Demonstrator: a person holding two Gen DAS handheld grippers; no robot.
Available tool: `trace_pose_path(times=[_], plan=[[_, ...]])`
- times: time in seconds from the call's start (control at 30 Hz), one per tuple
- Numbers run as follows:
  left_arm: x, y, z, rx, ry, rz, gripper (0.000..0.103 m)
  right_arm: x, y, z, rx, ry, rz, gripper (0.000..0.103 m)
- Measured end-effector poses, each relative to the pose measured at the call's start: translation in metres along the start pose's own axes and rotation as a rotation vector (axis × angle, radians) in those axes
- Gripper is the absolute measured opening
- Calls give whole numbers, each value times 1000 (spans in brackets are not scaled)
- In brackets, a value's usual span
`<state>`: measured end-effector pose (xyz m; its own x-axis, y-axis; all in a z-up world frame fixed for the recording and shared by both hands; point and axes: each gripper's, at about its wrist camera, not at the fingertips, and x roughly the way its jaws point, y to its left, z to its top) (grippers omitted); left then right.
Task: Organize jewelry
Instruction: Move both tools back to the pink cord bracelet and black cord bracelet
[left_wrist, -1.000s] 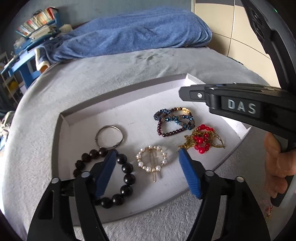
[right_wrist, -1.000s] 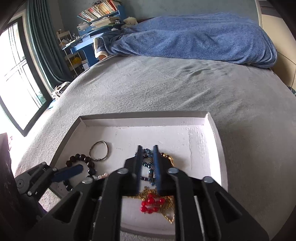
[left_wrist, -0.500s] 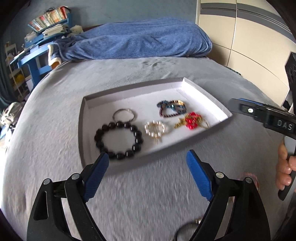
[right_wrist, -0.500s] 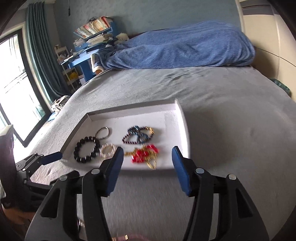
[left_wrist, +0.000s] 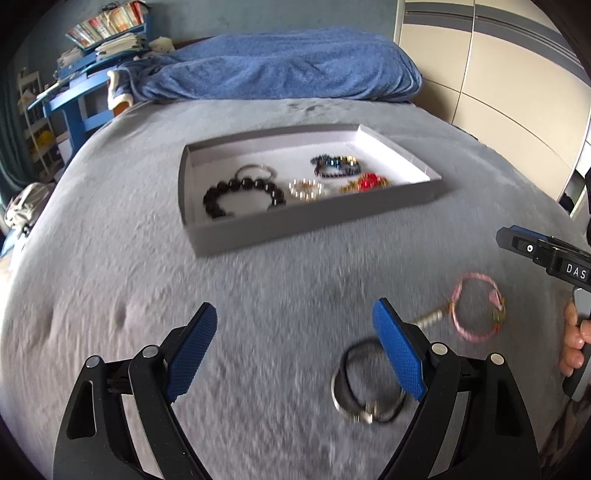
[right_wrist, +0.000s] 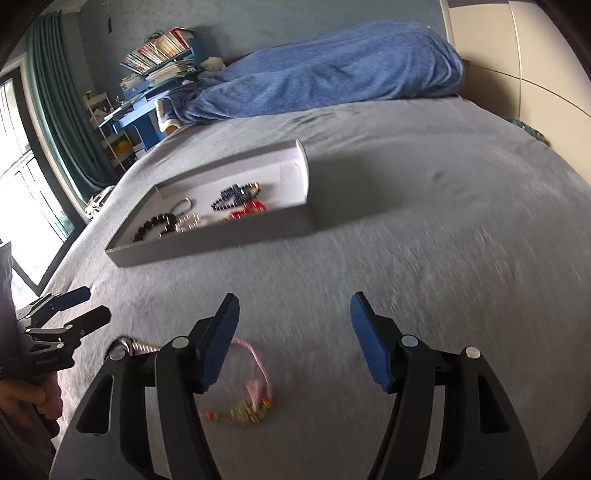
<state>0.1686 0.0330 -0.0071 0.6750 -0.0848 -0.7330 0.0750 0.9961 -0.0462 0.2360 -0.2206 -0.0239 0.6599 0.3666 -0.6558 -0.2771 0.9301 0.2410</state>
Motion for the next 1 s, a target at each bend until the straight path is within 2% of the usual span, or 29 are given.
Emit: trace_pose_path(times=[0.3,0.7,0.73,0.8,0.87,1.0], plan=[[-14,-5,-35,21,19,-22,86,-7,-8,-33,28,32,-13,63],[-16,-21,-38,72,25,-70,80,-7,-4,-42,19,42,-12,63],[-15,-21,-38,73,27,-72,78,-6,-4,-43,21,42,-11,63],[-12,-20,-37,69,43,-81,59,-7,-4,-43,20,39,-12,63],[-6,-17,-36,53,70,-90,48,-7,-4,-43,17,34,-12,63],[-2,-15,-36,45,86,-90,37,-8,-5,-43,22,31,-11,63]])
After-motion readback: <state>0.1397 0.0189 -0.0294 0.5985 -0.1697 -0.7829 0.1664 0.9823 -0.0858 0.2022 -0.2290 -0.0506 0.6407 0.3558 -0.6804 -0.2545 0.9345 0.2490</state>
